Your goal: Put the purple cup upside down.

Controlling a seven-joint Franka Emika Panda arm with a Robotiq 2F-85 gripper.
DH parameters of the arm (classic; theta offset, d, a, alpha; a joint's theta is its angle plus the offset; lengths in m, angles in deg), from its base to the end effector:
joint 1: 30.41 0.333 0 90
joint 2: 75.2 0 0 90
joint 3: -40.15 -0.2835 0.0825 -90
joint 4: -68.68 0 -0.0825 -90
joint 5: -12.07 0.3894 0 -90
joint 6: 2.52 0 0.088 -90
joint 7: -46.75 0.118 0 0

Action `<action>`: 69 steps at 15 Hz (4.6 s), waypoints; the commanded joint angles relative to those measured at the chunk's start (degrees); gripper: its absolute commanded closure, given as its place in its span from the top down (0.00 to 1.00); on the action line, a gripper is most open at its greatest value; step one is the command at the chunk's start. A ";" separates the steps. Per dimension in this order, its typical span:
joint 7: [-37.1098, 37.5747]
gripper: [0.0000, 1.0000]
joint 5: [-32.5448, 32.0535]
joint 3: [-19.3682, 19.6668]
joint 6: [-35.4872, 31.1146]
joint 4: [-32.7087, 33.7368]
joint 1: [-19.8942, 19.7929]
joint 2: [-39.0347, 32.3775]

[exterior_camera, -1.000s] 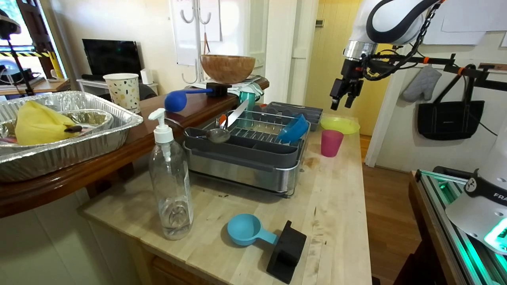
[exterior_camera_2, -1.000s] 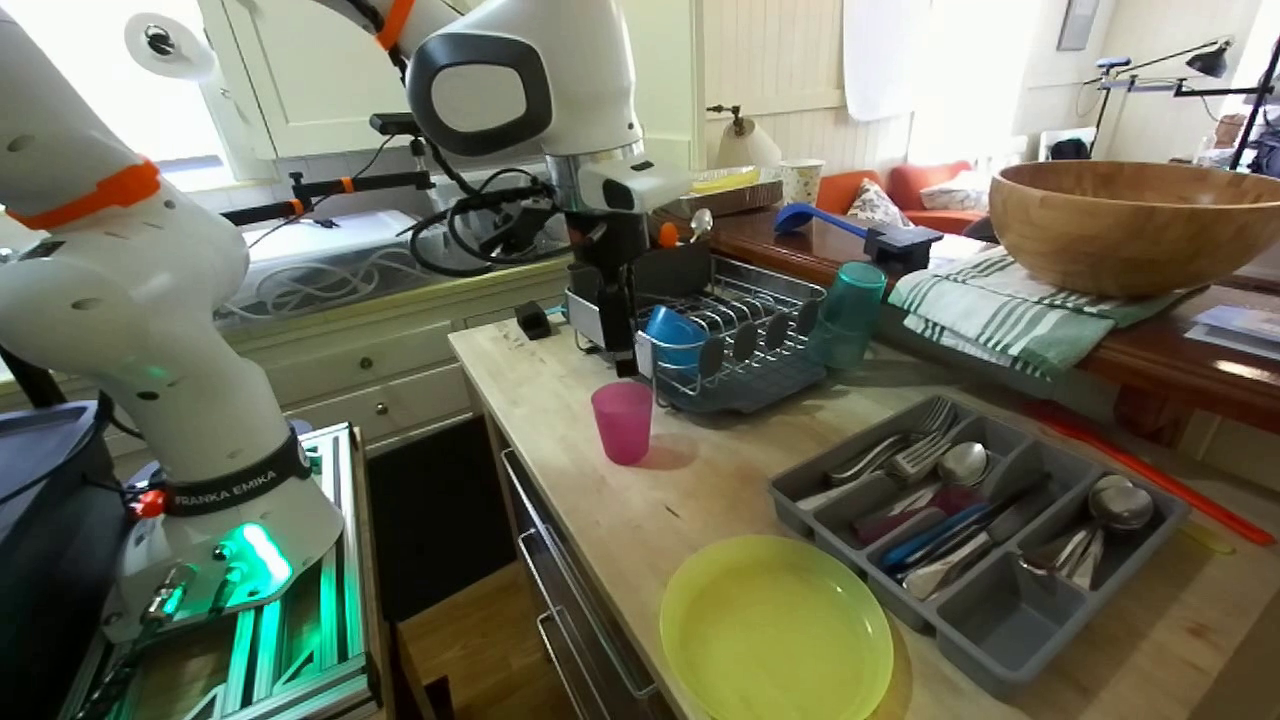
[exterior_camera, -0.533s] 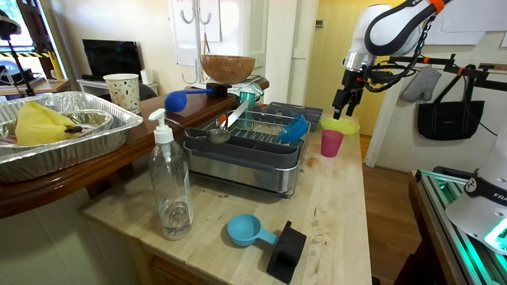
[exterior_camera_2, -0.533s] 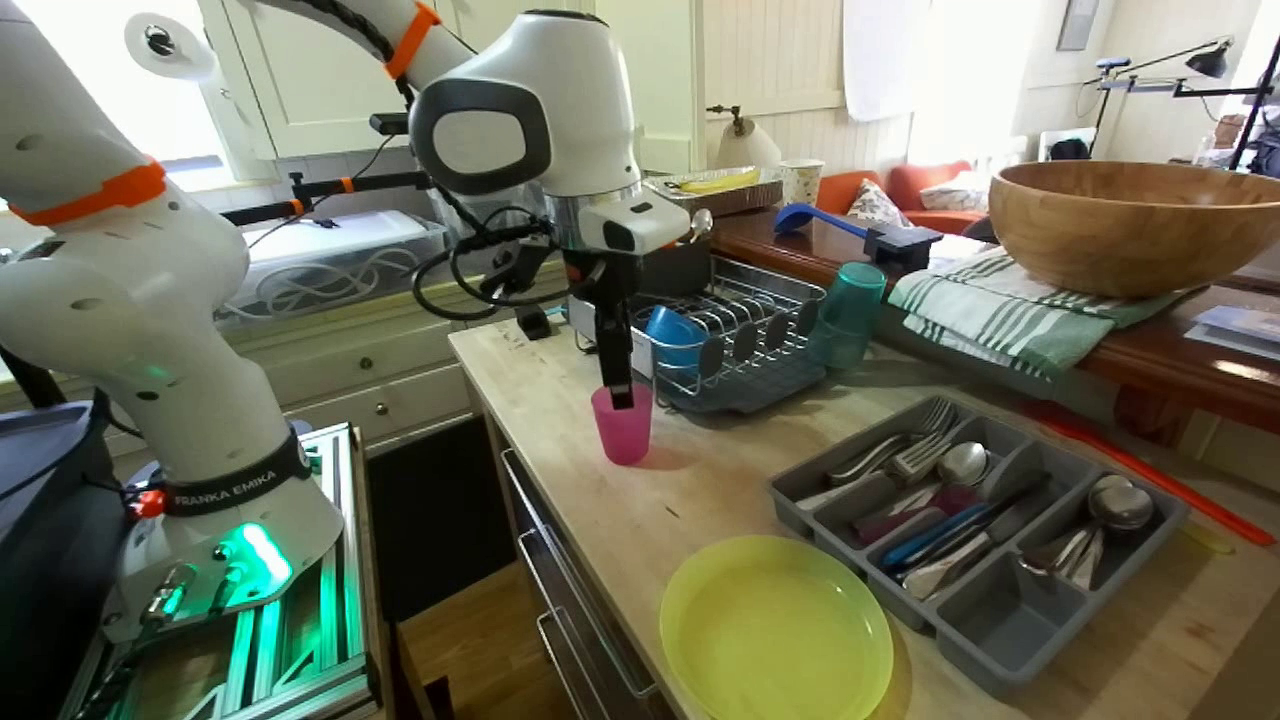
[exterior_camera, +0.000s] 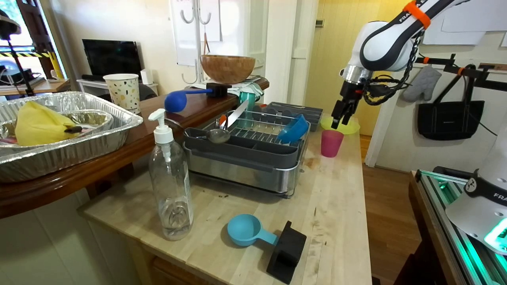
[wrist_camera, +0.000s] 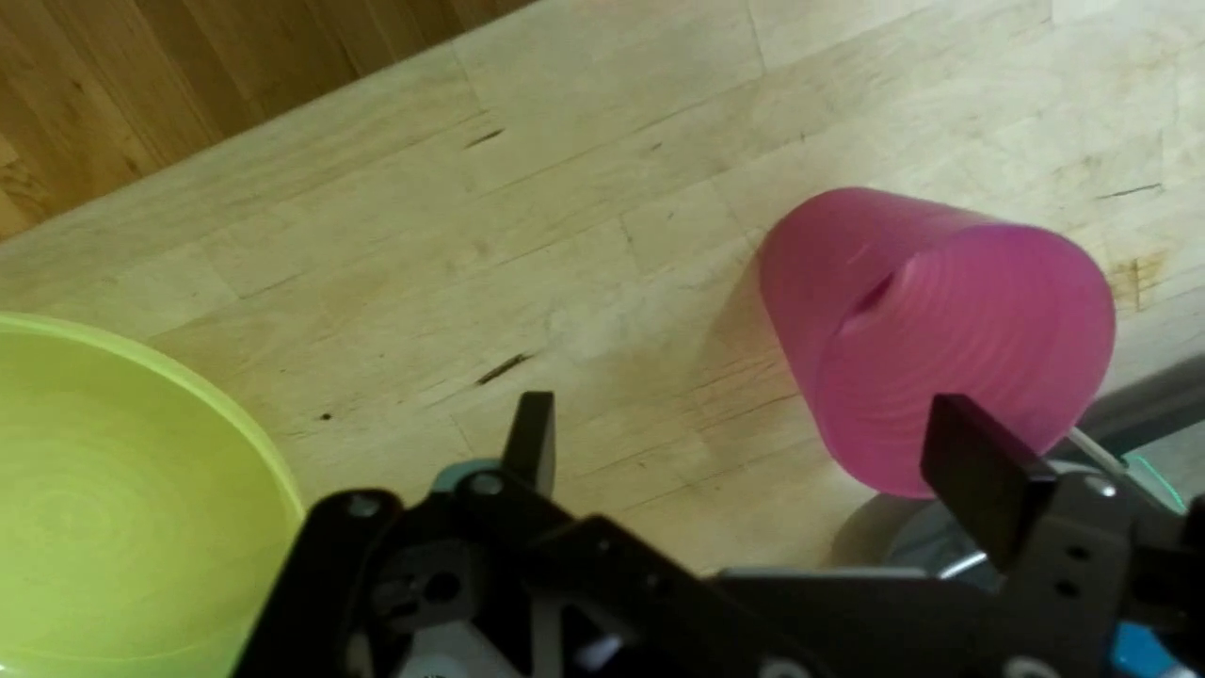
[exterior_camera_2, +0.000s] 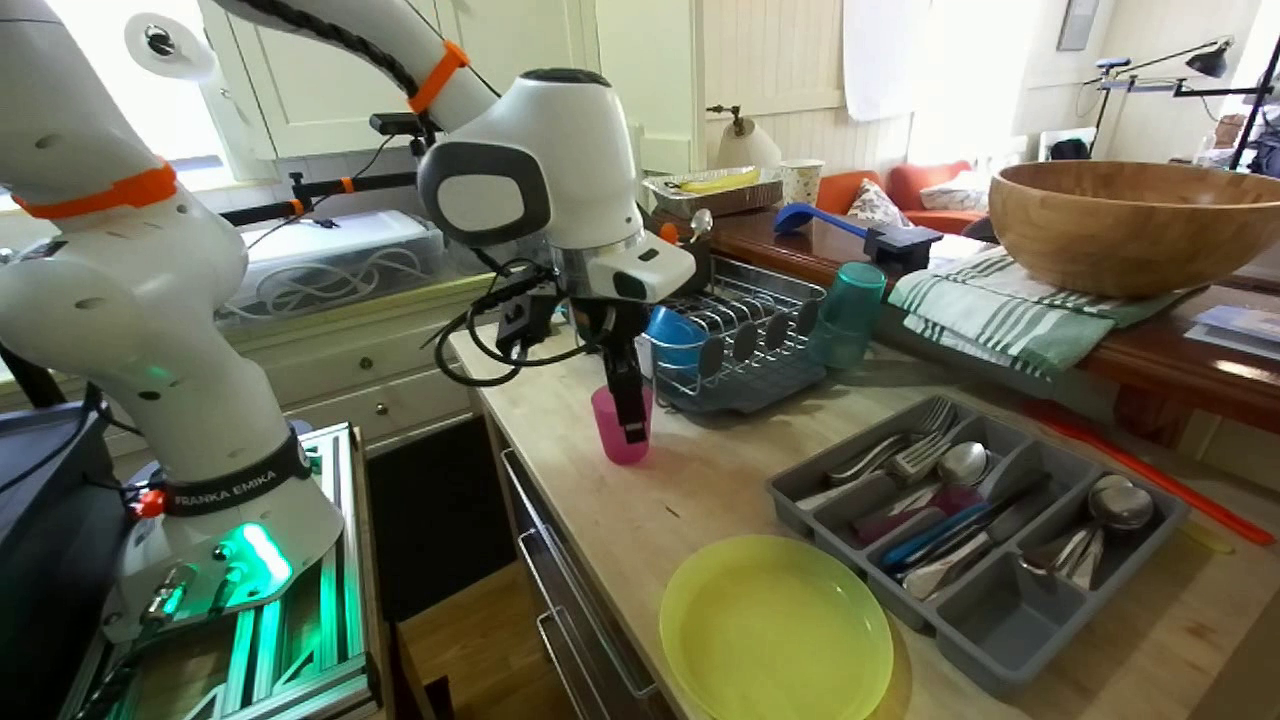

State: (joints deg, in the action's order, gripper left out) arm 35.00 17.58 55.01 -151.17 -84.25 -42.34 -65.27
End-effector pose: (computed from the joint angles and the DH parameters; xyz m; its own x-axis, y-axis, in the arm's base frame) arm 0.3867 -0.1910 0.2539 0.9358 -0.3364 0.1055 -0.3290 -0.9408 -0.0815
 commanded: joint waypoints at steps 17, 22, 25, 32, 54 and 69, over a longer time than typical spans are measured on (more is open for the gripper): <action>-9.59 0.00 0.82 -0.47 0.96 6.56 0.42 -11.05; -2.33 0.01 -17.24 -0.70 6.59 9.94 0.03 -10.55; 0.73 0.01 -24.87 -1.48 11.19 12.09 0.58 -10.80; 8.62 0.01 -38.10 -3.94 16.42 15.18 1.74 -13.52; 27.74 1.00 -54.58 -4.50 16.12 17.29 3.82 -17.35; 28.68 1.00 -52.34 -5.69 14.74 16.98 4.02 -17.74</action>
State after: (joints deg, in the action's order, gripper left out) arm 63.63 -35.81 49.46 -135.28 -66.80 -38.59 -82.69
